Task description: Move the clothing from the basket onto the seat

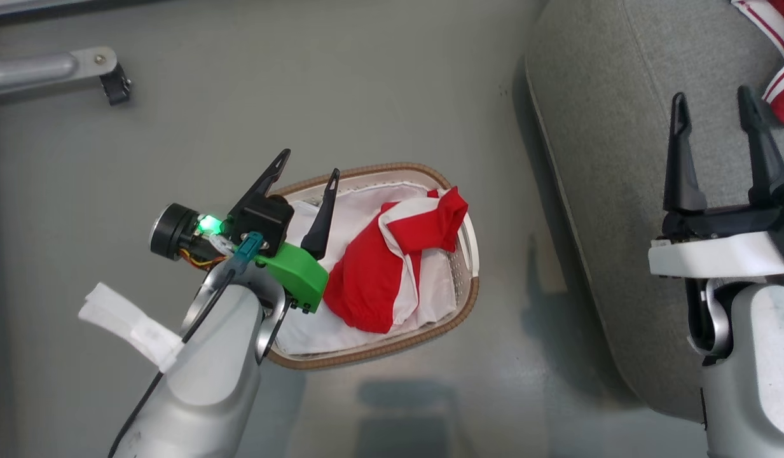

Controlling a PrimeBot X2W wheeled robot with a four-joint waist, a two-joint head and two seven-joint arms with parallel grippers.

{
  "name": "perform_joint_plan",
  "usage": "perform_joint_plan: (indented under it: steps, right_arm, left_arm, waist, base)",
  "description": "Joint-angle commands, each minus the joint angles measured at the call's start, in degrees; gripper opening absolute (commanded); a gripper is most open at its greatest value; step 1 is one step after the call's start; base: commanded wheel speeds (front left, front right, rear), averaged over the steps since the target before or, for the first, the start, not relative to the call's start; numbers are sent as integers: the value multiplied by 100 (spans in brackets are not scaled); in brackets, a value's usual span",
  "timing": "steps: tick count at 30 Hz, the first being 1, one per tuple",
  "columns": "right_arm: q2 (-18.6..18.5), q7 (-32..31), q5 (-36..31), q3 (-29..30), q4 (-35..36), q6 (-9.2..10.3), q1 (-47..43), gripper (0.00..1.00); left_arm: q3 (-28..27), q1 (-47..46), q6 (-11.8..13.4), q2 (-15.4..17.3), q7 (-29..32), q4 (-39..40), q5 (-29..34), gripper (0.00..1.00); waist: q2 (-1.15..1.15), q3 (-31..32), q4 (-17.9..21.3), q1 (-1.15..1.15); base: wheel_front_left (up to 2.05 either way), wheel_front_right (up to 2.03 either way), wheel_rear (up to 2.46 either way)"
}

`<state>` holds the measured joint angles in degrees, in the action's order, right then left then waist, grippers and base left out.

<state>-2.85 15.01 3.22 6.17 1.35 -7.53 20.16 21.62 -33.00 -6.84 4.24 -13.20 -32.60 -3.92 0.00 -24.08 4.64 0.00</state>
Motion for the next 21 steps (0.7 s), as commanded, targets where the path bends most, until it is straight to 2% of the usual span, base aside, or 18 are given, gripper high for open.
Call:
perform_joint_plan:
  steps: [1,6,12,21]
  right_arm:
    - [-8,26,21,14,137,8,155,100]
    - [-6,26,194,4,508,8,412,100]
    - [-7,26,492,-106,783,8,603,100]
    - [-5,26,719,-233,908,8,765,100]
  left_arm:
    - [82,-273,-21,37,64,-247,51,100]
    - [588,-855,-64,91,251,-1103,279,100]
    - [1206,-1304,-63,147,425,-1986,277,100]
    - [1766,-1878,-63,376,520,-2778,369,100]
  waist:
    - [0,-983,500,0]
    - [0,-1532,814,0]
    - [0,-2019,1253,0]
    - [0,-2568,1655,0]
  base:
    - [0,0,0]
    - [0,0,0]
    - [0,0,0]
    - [0,0,0]
